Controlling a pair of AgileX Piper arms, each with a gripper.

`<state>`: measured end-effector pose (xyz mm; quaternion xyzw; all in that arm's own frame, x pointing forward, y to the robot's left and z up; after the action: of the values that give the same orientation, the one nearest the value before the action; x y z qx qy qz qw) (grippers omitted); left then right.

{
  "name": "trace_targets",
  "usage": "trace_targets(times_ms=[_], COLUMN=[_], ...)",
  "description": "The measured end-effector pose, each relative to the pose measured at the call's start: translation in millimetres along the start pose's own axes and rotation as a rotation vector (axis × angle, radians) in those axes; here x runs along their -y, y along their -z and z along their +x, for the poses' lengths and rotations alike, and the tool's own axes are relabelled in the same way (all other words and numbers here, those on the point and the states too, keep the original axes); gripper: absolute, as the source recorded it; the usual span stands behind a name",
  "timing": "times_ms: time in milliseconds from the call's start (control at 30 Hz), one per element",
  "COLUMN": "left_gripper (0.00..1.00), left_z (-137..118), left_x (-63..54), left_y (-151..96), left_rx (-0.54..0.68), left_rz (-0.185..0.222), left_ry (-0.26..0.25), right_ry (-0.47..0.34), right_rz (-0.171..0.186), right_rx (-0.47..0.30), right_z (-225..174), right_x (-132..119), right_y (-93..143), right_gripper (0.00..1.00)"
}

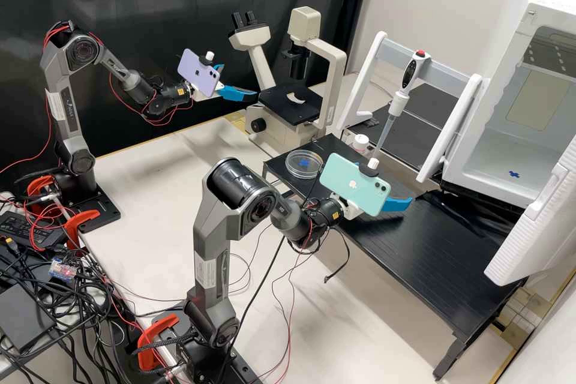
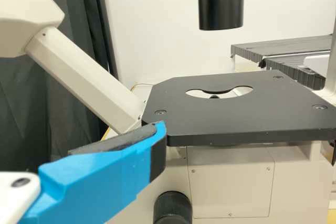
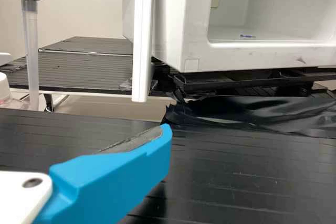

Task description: Move the petri dish to the incubator

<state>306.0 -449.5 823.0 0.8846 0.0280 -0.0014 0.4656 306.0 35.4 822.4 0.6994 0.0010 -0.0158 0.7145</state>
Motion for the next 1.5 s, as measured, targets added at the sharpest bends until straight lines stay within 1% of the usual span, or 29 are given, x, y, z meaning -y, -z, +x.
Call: trace_targets(times_ms=[300, 367, 433, 533, 567, 600, 633, 733, 767, 833, 867, 1000, 1067, 1167, 1433, 1500], left_gripper=[1.0, 1.0, 1.0, 1.0, 1.0, 1.0, 1.0, 1.0, 1.0, 1.0, 1.0, 1.0, 1.0, 1.0, 1.0, 1.0], left_z=[0, 0, 0, 0, 0, 0, 0, 0, 0, 0, 0, 0, 0, 0, 0, 0], left_x=[0.0, 0.0, 0.0, 0.0, 0.0, 0.0, 0.0, 0.0, 0.0, 0.0, 0.0, 0.0, 0.0, 0.0, 0.0, 0.0], left_y=[0, 0, 0, 0, 0, 0, 0, 0, 0, 0, 0, 0, 0, 0, 0, 0], left_rx=[0.0, 0.0, 0.0, 0.0, 0.0, 0.0, 0.0, 0.0, 0.0, 0.0, 0.0, 0.0, 0.0, 0.0, 0.0, 0.0], left_rz=[0.0, 0.0, 0.0, 0.0, 0.0, 0.0, 0.0, 0.0, 0.0, 0.0, 0.0, 0.0, 0.0, 0.0, 0.0, 0.0], left_ry=[0.0, 0.0, 0.0, 0.0, 0.0, 0.0, 0.0, 0.0, 0.0, 0.0, 0.0, 0.0, 0.0, 0.0, 0.0, 0.0], right_ry=[0.006, 0.006, 0.007, 0.005, 0.008, 0.012, 0.015, 0.024, 0.039, 0.062, 0.081, 0.154, 0.19, 0.236, 0.307, 0.31], right_rz=[-0.001, 0.01, 0.031, 0.045, 0.05, 0.044, 0.042, 0.045, 0.044, 0.037, 0.027, 0.006, -0.017, -0.031, -0.042, -0.036], right_rx=[0.0, -0.007, -0.023, -0.072, -0.099, -0.134, -0.149, -0.23, -0.261, -0.297, -0.32, -0.373, -0.382, -0.381, -0.33, -0.329], right_z=[-2, -7, -12, -25, -31, -36, -39, -54, -59, -66, -70, -80, -83, -83, -77, -76], right_x=[1, 0, -2, -3, -2, -1, 0, 7, 11, 18, 24, 42, 52, 64, 82, 84], right_y=[0, 1, 4, 12, 16, 21, 24, 37, 42, 48, 52, 59, 60, 59, 48, 47], right_gripper=[1.0, 1.0, 1.0, 1.0, 1.0, 1.0, 1.0, 1.0, 1.0, 1.0, 1.0, 1.0, 1.0, 1.0, 1.0, 1.0])
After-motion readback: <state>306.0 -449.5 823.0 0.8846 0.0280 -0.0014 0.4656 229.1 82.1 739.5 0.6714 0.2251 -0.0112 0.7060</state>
